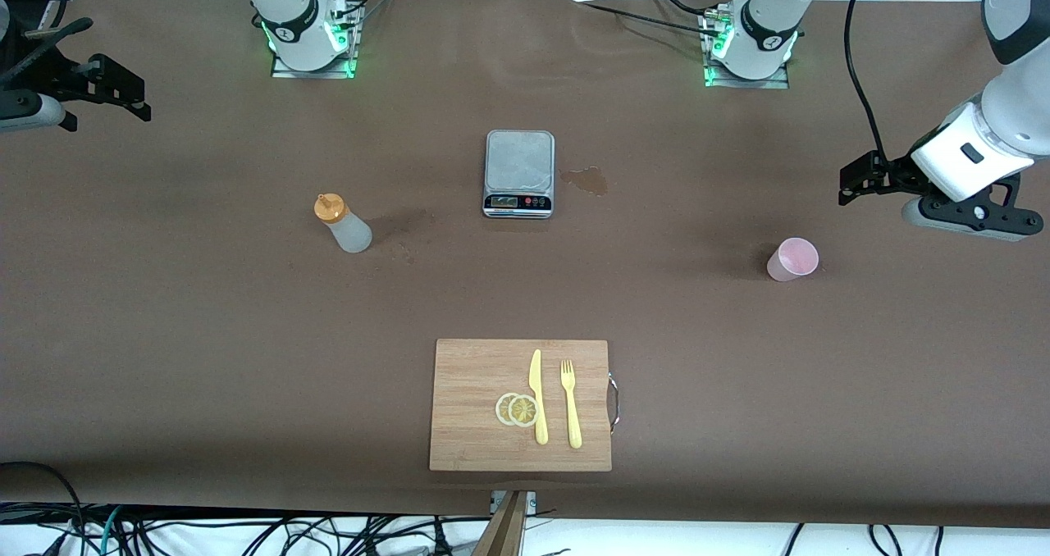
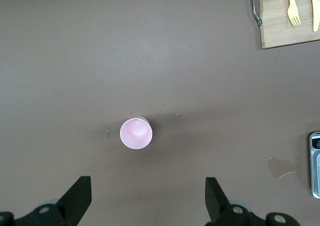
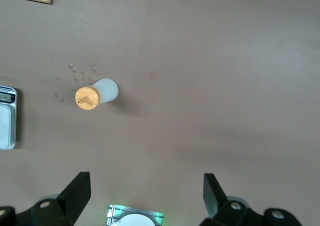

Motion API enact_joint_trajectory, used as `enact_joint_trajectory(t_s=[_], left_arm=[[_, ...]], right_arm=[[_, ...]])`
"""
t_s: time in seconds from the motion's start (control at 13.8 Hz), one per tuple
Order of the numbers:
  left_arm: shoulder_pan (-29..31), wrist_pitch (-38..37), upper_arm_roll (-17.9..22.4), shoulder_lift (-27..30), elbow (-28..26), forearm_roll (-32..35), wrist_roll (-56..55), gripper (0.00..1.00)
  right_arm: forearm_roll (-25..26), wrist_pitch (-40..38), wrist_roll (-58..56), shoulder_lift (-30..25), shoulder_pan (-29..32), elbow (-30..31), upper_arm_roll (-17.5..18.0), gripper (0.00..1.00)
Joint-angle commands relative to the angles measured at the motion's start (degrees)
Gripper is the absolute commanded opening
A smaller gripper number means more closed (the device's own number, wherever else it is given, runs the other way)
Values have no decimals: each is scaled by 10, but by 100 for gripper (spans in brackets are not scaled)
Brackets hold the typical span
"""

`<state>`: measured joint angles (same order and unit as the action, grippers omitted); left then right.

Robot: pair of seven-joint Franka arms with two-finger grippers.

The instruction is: Add sauce to pink cup with both arms

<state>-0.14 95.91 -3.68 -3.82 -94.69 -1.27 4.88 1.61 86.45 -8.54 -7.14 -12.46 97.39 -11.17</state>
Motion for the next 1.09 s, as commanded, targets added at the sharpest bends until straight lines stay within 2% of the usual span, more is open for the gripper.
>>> enact_joint_trajectory(t_s=[0.0, 1.02], left_arm=[[-1, -16, -1, -11, 13, 9, -1, 100], [-7, -25, -3, -20, 10, 9, -2, 100]], right_arm=[[7, 1, 2, 3, -2, -9, -2, 100], [5, 1, 2, 2, -2, -10, -2, 100]])
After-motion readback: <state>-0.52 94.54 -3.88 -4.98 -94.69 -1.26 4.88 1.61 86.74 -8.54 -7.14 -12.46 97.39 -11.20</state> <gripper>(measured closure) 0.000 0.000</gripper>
